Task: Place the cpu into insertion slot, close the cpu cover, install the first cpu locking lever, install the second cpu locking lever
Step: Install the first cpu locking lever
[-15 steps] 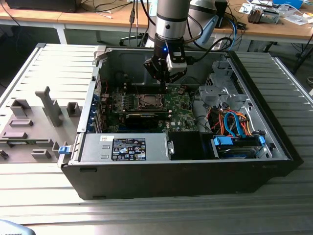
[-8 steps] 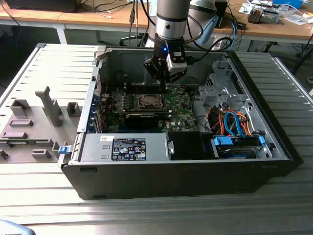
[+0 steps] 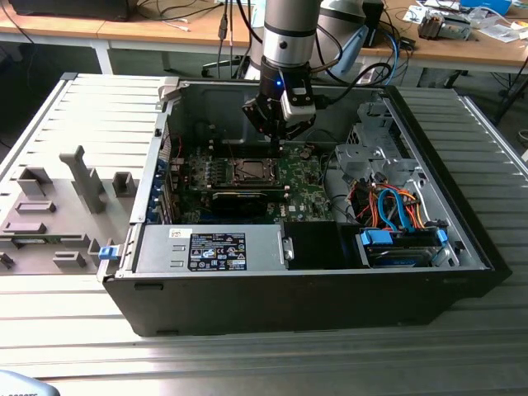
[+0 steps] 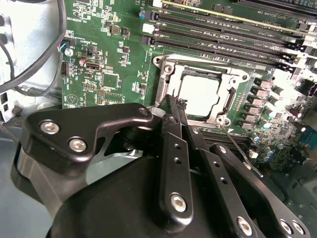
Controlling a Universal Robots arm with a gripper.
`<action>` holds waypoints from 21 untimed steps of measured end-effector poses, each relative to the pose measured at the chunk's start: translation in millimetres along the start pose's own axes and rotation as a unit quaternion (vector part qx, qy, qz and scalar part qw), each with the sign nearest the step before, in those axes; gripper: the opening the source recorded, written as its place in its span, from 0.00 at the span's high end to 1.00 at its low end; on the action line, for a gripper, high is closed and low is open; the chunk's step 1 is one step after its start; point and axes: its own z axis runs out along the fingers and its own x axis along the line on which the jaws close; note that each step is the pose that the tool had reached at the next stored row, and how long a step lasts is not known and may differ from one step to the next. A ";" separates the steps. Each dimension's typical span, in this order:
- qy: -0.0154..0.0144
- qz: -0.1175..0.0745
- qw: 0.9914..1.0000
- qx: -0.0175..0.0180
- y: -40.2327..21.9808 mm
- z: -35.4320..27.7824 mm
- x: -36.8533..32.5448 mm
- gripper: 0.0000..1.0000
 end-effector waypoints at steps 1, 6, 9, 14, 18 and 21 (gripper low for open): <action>0.000 0.000 1.000 0.000 0.0 0.0 0.0 0.89; 0.000 -0.002 1.000 0.000 0.0 0.0 0.0 0.89; 0.000 -0.002 1.000 0.000 0.0 0.0 0.0 0.89; 0.000 -0.003 1.000 0.000 0.0 0.0 0.0 0.89; 0.000 -0.004 1.000 0.000 0.0 0.0 0.0 0.89; 0.000 -0.005 1.000 0.000 0.0 0.0 0.0 0.89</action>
